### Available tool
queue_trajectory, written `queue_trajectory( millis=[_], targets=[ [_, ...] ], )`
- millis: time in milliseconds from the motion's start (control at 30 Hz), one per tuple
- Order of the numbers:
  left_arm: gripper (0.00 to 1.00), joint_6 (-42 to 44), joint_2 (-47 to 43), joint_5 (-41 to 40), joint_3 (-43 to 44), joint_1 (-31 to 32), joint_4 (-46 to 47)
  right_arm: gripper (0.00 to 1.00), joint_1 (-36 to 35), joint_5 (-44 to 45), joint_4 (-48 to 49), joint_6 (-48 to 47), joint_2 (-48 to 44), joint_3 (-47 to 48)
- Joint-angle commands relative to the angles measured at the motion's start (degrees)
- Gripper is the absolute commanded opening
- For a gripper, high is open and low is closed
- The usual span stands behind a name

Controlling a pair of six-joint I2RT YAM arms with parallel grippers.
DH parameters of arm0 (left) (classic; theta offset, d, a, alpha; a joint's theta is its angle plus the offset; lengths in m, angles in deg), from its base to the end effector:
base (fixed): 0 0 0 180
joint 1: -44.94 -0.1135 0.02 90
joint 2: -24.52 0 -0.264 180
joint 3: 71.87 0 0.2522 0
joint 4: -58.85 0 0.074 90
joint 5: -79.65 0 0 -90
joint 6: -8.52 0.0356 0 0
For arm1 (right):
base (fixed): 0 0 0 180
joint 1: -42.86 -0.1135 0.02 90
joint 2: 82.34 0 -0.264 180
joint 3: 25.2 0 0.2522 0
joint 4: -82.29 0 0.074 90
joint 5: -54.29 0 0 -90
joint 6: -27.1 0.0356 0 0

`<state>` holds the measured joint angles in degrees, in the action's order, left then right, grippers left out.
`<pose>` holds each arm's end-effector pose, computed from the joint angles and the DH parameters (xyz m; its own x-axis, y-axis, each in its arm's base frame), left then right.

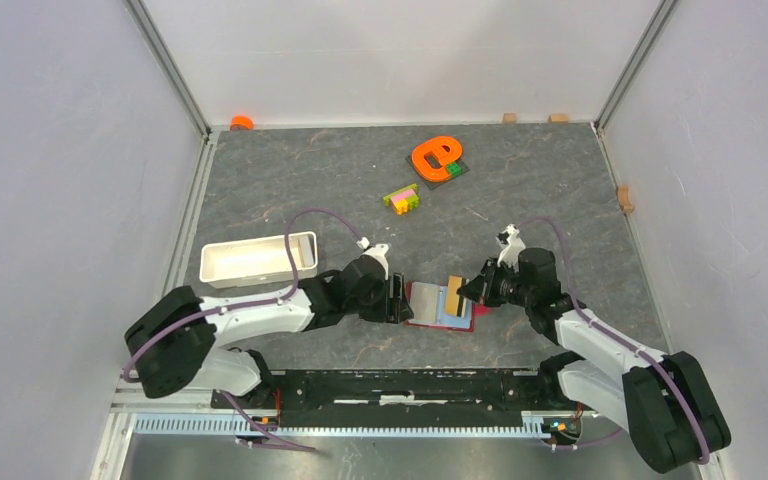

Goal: Put the credit cards into the card holder
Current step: Insert the credit card into the card holder.

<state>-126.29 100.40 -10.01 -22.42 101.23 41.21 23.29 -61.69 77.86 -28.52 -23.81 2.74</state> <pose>0.1442 -0.2166 0.1810 -0.8618 0.0219 -0.5068 0.3198 0.7990 -0.5093 0.1701 0.0770 0.1495 -0.8072 0.2518 -0.5339 -0.2222 0.7084 0.6699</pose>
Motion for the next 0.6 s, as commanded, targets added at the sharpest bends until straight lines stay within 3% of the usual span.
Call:
queue_trajectory(
  millis=[0,567],
  targets=[
    [0.68,0.22,3.60,3.54,1.68,-1.99,3.60,0.00,1.36,-4.30,8.76,2.76,0.51,-1.32],
    [0.56,-0.18,10.44,6.79,1.24,-4.35,8.97,0.00,2.64,-6.94,21.98,10.07,6.07,-4.99]
  ],
)
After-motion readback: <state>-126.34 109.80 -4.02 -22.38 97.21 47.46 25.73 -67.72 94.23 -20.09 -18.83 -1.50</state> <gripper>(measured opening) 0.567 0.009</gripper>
